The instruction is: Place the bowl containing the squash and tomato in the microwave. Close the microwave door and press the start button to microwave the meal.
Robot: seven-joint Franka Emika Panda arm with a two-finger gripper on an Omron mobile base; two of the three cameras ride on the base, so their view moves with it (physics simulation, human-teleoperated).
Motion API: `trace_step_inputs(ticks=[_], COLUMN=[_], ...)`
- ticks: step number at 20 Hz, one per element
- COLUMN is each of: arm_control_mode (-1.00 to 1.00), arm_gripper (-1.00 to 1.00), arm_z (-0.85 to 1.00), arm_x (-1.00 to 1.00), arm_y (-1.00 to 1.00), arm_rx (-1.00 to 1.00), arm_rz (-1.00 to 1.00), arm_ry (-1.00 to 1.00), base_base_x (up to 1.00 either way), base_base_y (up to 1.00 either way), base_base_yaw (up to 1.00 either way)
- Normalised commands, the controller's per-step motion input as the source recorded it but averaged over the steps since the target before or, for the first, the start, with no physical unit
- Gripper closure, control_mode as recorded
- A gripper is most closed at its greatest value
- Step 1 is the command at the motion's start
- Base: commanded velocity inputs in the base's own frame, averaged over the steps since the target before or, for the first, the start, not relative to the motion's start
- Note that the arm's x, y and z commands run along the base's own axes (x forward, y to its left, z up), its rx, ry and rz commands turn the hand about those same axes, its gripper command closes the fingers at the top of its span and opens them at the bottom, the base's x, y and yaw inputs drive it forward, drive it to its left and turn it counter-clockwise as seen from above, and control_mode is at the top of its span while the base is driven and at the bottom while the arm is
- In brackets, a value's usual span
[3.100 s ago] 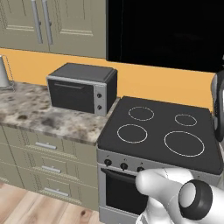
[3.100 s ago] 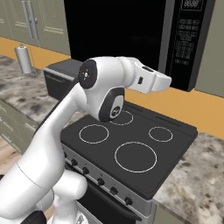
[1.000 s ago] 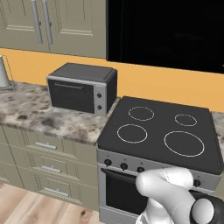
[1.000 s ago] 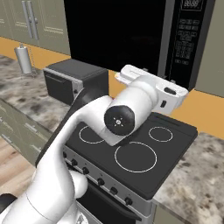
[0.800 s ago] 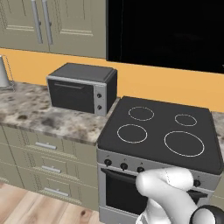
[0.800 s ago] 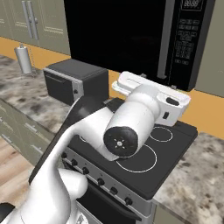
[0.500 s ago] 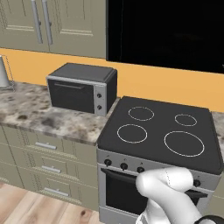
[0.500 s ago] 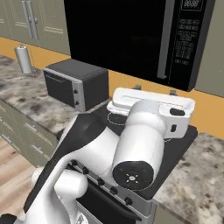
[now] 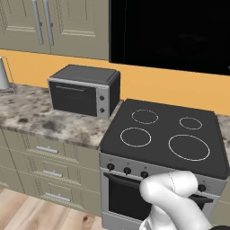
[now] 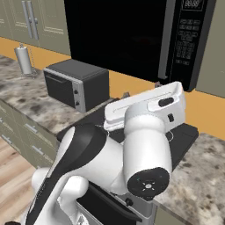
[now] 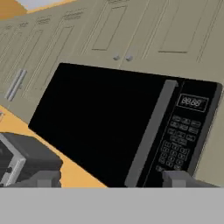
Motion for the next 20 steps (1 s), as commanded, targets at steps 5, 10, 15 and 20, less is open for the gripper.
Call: trace_step_inputs(ticks=[5,10,15,20], arm_control_mode=[-1.0,-1.0,-1.0,-1.0], arm_gripper=[1.0,1.0,1.0,1.0], arm_z=[0.0,0.0,0.04,0.11], arm_x=[0.33,0.61,0.4,0.15], arm_y=[0.5,-0.18,-0.35,-0.37], arm_rx=[-0.39,-0.17,-0.05,0.0], arm_rz=[-0.01,-0.14,-0.12,-0.09], arm_ry=[-0.02,0.0,0.0,0.0], base_base_x=[0.0,0.0,0.0,0.0], base_base_y=[0.0,0.0,0.0,0.0], base_base_yaw=[0.0,0.0,0.0,0.0])
